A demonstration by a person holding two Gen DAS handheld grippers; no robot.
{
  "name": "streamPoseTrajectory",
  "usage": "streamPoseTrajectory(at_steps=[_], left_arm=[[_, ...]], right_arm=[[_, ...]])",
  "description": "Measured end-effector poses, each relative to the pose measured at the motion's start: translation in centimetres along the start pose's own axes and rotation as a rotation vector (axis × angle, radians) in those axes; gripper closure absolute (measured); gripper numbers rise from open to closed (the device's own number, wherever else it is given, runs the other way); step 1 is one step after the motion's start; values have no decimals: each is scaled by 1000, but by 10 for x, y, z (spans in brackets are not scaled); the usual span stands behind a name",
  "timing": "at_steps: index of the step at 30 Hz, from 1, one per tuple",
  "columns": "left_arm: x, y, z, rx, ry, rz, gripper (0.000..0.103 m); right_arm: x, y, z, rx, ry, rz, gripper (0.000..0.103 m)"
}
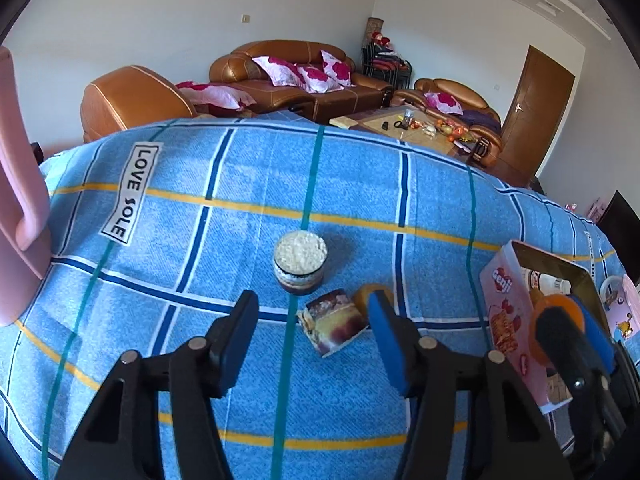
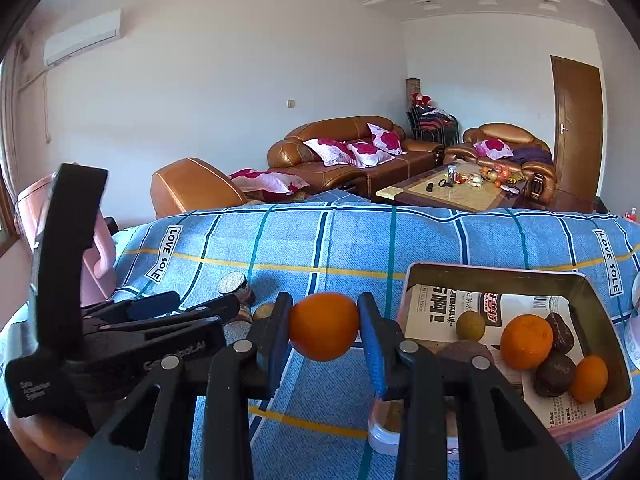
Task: Organize fruits
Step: 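Grasp a small dessert jar with the left tool while the right tool holds the orange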
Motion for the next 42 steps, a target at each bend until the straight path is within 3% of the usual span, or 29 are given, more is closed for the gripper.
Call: streamPoseTrajectory(at_steps=[6,10,13,16,18,20,27,31,35,38,42], left_arm=[[16,6,-10,-55,-27,-2,43],[25,7,-27,-145,-128,-28,38],[25,9,-27,-130,-138,-45,38],[19,6,-24,-100,-199,-94,53],[13,2,-14,-27,-172,-115,55],[11,-1,-8,23,-99,-122,55],[17,3,-15,-5,-19,-65,56],[21,7,-20,-20,-30,-58,56],[19,5,-20,1,-31,-61,68],[16,4,-22,0,-62,-54,68],[-5,-2,-27,-12,-43,27,68]], right_arm=[[8,1,2,12,5,-19,67],[11,1,3,10,4,-28,67],[14,0,2,8,4,-38,67],[14,0,3,10,4,-39,67],[14,-1,4,15,5,-38,67],[13,0,5,21,5,-38,67],[13,0,7,32,12,-40,67],[15,-1,7,40,19,-51,67],[17,0,9,39,18,-54,67],[17,-1,8,38,22,-54,67],[14,-1,6,35,33,-41,67]])
Point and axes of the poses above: each gripper's, at about its wrist camera, not at the fingertips, and x roughly the way its jaws point, z to its right, y to its top, the point moved 1 cm from there along x, roughly the way its jaws point, and after that the axes turned 1 degree about -z, right-handed, at the moved point
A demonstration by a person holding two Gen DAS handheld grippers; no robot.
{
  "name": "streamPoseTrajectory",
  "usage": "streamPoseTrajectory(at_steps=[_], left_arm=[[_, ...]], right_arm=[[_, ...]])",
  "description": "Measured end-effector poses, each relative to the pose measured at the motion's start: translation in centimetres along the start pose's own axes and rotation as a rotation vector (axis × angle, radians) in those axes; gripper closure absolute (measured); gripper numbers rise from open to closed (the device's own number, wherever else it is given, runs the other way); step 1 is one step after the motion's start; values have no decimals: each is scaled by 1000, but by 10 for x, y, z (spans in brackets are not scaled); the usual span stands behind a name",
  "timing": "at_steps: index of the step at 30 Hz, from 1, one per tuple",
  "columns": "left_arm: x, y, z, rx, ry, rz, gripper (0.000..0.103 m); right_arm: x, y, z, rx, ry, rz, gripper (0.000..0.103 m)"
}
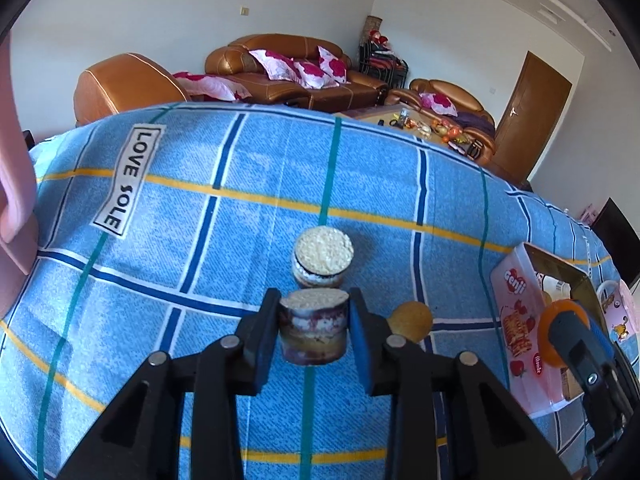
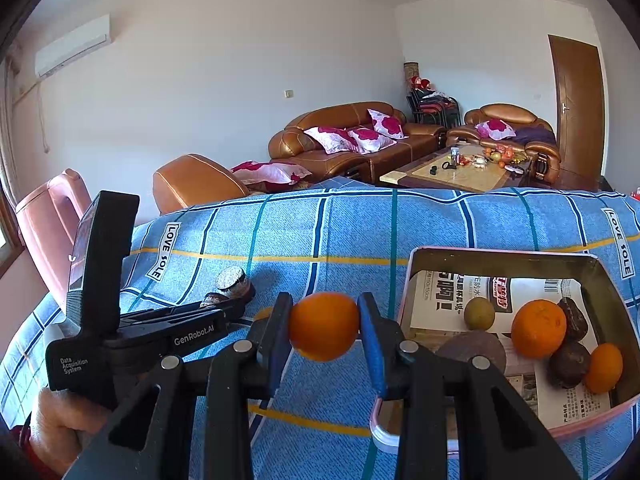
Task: Organize fruits
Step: 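Grasp a small dessert jar with the left tool while the right tool holds the orange, then carry the orange and jar over the pink tin box and open both tools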
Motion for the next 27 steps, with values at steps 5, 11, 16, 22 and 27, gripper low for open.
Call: streamPoseTrajectory(at_steps=[5,11,16,22,27], left_arm=[[-28,-10,7,19,59,115,68],[-46,-22,10,39,34,169,68],[-51,-28,12,25,26,186,68],[-56,-36,2,-6,-46,179,68],[-62,-42,0,-25,-151,173,68]], right_arm=[[-5,1,-4,-19,18,30,67],[-8,-1,-10,-54,6,43,67],[-7,-4,-13,-72,-16,45,67],[-11,-7,-15,-78,-39,52,67],[-22,-13,-14,-86,-46,55,67]])
Point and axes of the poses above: each gripper's, at about its wrist camera, not at the fingertips, and x roughly the way its jaws point, z to its right, y to its top, the point moved 1 cm from there along x, roughly the way its jaws point, and after that the axes turned 1 degree about -z, right-handed, at the moved point
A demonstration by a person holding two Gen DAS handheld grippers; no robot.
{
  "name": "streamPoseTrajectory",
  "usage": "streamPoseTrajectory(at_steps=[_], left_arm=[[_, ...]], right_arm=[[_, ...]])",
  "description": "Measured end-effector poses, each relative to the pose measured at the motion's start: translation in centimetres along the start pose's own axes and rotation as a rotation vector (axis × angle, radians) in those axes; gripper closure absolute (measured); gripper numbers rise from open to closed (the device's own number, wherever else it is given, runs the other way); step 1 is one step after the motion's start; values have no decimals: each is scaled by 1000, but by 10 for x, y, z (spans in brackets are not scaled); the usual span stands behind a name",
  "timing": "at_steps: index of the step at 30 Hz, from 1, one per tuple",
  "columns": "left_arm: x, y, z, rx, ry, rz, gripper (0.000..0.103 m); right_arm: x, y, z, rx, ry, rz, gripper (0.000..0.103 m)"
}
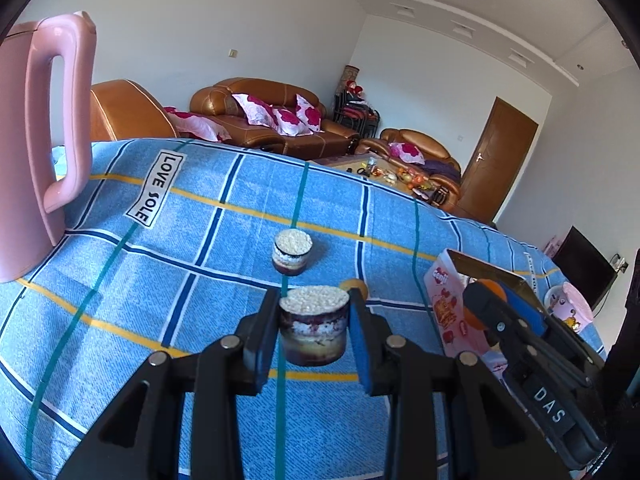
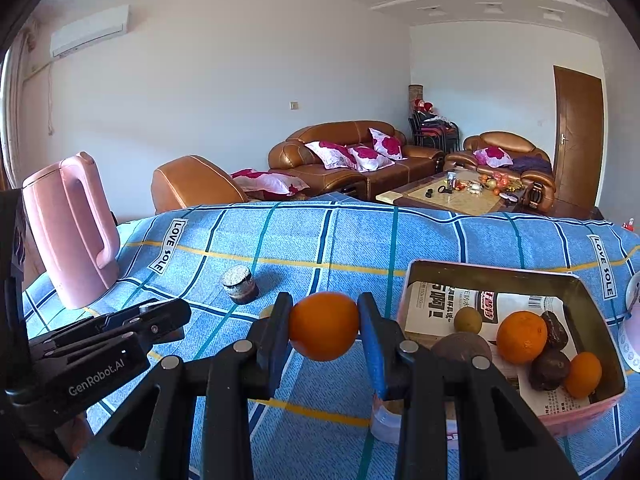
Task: Organize fruits
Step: 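Carry the orange and jar over the pink tin box and open both tools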
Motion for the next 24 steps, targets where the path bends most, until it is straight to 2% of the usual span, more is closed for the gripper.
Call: streamPoseTrajectory(at_steps=[8,19,24], left_arm=[[-3,-5,17,88,-4,17,68],[-8,-11,27,95,33,40,68],[-11,-15,38,118,64,43,68]], right_arm=[[-17,-7,-4,-28,38,6,67],[-22,-3,8,11,93,16,67],[-25,-5,16,14,76,12,67]])
Point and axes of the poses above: each gripper's, at about its wrist camera, not at the fingertips, and x roughly the way its jaws point, z to its right, y to its top, the point moved 1 cm from there along x, roughly the way its jaws point, and after that the axes turned 1 degree about -z, right-handed, at the moved point
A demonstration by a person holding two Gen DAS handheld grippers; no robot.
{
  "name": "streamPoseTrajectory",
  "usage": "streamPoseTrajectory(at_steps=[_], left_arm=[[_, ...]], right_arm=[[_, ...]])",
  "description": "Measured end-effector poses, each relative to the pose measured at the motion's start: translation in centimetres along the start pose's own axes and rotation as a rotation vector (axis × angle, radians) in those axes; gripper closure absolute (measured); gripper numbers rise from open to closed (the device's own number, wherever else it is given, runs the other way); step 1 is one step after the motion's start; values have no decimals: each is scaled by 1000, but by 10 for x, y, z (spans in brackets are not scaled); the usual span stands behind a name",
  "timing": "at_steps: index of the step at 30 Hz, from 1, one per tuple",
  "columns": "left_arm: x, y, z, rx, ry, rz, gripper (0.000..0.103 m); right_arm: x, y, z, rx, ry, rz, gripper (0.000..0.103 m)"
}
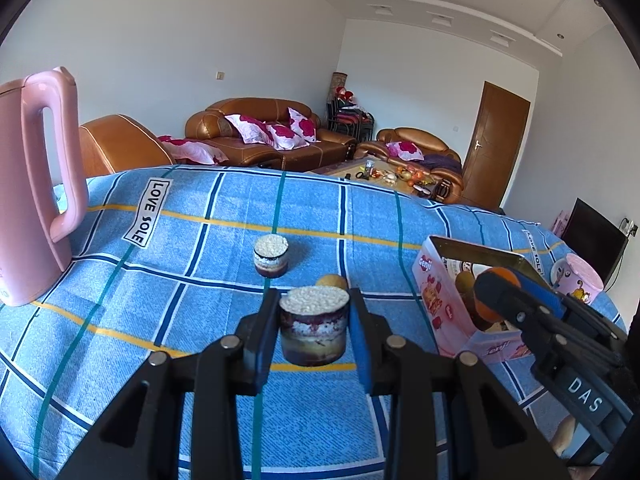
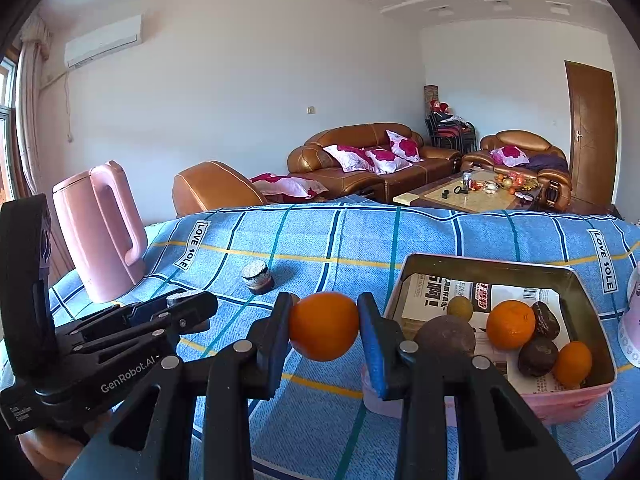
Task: Organize fruits
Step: 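Carry the orange and jar over the pink tin box and open both tools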
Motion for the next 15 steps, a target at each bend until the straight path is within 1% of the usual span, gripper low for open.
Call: streamPoseTrajectory(at_steps=[4,8,12,15], left_arm=[[0,-2,10,9,-2,-9,68],[-3,-2,26,19,-13,3,68],[-5,0,46,33,-37,16,68],[-3,3,64,47,-62,23,68]], right_arm=[[-6,-1,3,-42,-52,19,67],[-15,0,12,-58,-67,39,67],[-26,1,33,-51,-95,61,67],[-32,3,54,-37,-137,74,67]])
Point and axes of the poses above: each gripper's, at about its wrist camera, not at the fingertips, and x roughly the way its jaws point, z to its right, y to its top, the point moved 1 cm from there along x, roughly the way its jaws point, and after that the axes turned 1 degree about -z, right-handed, at the moved point
